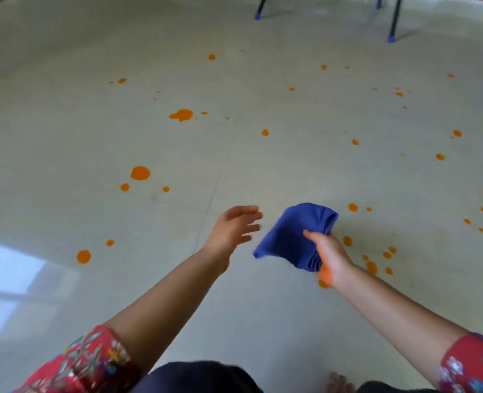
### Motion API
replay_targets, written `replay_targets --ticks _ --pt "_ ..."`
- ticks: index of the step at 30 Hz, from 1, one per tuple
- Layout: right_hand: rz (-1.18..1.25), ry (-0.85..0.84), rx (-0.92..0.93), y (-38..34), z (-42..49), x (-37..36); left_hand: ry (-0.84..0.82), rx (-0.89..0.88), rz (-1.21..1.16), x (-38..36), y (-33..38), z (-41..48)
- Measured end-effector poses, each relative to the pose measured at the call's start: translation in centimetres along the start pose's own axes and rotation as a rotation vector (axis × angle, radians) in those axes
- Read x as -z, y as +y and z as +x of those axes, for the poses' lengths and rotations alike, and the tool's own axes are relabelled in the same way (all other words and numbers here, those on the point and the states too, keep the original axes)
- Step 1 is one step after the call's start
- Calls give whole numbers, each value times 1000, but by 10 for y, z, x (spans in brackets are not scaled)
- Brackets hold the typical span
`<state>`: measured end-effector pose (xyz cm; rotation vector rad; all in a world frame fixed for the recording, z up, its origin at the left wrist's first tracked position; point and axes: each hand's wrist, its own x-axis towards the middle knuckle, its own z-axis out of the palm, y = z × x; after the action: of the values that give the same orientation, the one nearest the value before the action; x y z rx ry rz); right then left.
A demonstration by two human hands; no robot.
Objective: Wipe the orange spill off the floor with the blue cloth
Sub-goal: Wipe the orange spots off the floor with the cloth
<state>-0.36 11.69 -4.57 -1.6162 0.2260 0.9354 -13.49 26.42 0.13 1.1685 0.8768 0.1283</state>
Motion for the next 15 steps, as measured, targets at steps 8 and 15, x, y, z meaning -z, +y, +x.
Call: replay_targets --ticks 8,15 --pt "-992 -315 913 11 22 -56 379 -23 318 112 -93 -40" --pt "-2012 -1039 984 60 36 -44 363 -11 818 146 -122 -46"
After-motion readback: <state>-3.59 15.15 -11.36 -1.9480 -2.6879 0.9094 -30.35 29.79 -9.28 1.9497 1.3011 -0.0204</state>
